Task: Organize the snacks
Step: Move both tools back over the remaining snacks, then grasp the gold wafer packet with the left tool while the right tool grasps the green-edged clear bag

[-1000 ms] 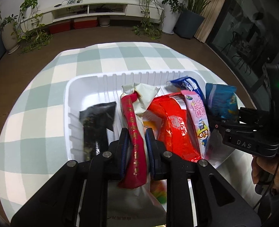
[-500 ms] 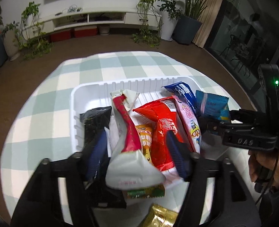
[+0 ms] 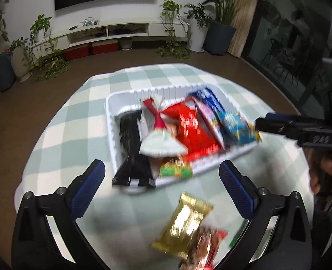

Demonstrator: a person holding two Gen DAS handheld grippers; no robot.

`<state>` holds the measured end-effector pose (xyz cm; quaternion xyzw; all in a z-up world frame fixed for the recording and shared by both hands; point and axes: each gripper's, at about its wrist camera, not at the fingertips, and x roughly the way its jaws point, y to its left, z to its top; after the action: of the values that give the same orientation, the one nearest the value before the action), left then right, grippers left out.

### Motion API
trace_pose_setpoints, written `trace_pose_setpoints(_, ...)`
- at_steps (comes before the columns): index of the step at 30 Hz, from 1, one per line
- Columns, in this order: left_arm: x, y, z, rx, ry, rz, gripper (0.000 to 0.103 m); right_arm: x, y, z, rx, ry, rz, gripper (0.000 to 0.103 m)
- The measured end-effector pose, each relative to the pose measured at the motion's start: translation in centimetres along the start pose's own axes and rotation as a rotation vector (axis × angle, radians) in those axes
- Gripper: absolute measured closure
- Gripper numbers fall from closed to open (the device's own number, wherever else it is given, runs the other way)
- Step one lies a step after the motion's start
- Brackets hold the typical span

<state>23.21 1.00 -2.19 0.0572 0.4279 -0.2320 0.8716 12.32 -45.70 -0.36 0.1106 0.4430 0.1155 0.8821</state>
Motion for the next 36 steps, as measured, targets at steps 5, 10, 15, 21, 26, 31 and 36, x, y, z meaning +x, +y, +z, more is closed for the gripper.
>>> trace_pose_setpoints(5, -1.1, -0.3, -3.3, 0.077, 0.042, 0.013, 0.0, -3.5, 0.8, -4.8, 0.02, -0.026, 0.063, 0.019)
trace_pose_setpoints(10, -0.1, -1.6, -5.8, 0.179, 0.142, -0.023, 0.0, -5.3, 1.8, -9.7, 0.033, -0.023, 0.092, 0.019)
trace_pose_setpoints(15, 1.1, -3.4, -6.8, 0.28, 0.209, -0.056, 0.0, -5.4, 2.9, -13.9, 0.023, 0.012, 0.09, 0.019)
trace_pose_setpoints(21, 2.7, -3.5, -6.3, 0.318, 0.261, -0.084, 0.002, -5.1, 4.1, -15.6, -0.027, 0.033, 0.09, 0.02)
trace_pose_setpoints(26, 3.6, -2.4, -5.3, 0.3, 0.282, -0.108, 0.013, -5.2, 4.3, -15.7, -0.032, 0.025, 0.095, 0.023)
trace_pose_setpoints(31, 5.3, -1.9, -5.3, 0.301, 0.332, -0.114, 0.026, -4.7, 4.4, -16.1, -0.033, 0.045, 0.095, 0.025)
trace_pose_setpoints(36, 6.2, -2.4, -5.6, 0.314, 0.353, -0.144, 0.026, -4.4, 4.8, -16.4, -0.048, 0.057, 0.09, 0.026)
